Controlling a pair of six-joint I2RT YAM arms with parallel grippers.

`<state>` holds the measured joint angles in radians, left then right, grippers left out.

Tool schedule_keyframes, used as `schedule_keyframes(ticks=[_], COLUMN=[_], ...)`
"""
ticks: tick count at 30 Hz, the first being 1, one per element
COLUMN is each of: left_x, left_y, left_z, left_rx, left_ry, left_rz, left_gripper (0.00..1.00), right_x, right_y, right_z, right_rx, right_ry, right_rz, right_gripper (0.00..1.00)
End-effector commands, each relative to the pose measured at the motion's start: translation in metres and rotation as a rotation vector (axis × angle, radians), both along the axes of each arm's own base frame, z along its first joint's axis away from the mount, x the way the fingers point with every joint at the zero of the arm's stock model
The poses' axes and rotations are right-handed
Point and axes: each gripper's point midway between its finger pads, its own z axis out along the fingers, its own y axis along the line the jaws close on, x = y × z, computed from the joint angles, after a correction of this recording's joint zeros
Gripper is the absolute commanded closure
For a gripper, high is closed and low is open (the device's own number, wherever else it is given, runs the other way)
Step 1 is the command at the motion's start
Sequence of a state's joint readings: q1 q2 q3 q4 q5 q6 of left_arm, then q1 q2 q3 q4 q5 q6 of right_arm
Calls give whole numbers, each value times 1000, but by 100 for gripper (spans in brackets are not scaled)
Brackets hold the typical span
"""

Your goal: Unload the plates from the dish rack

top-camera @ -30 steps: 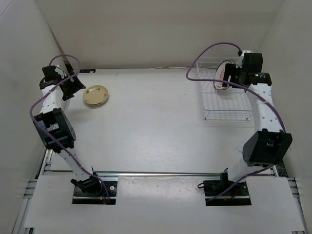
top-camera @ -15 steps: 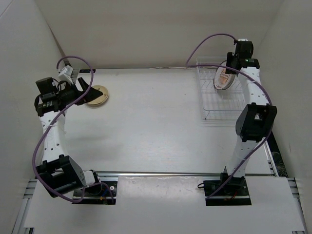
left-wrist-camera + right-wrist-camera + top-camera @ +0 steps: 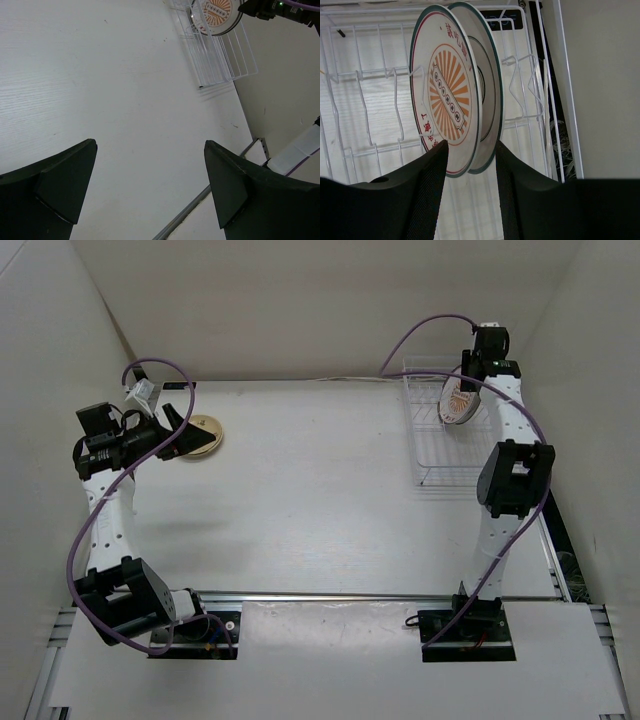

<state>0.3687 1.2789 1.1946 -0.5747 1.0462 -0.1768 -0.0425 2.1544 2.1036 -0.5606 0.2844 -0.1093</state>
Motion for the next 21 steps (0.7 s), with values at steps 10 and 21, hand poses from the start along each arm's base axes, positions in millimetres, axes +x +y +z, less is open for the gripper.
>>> schedule_keyframes(ticks=[10,21], left_x=[-9,-14], left_y=[-9,-11], left_z=[11,9], left_rx=[-7,-8], left_ry=[-49,-47], left_rz=[-50,-50], left_gripper=[1,1], right_x=[32,45], right_y=[-8,-3], right_z=[4,-8], right_rx=[-46,-53], right_ry=[-74,-71], right_rz=[-12,2], right_gripper=[53,70])
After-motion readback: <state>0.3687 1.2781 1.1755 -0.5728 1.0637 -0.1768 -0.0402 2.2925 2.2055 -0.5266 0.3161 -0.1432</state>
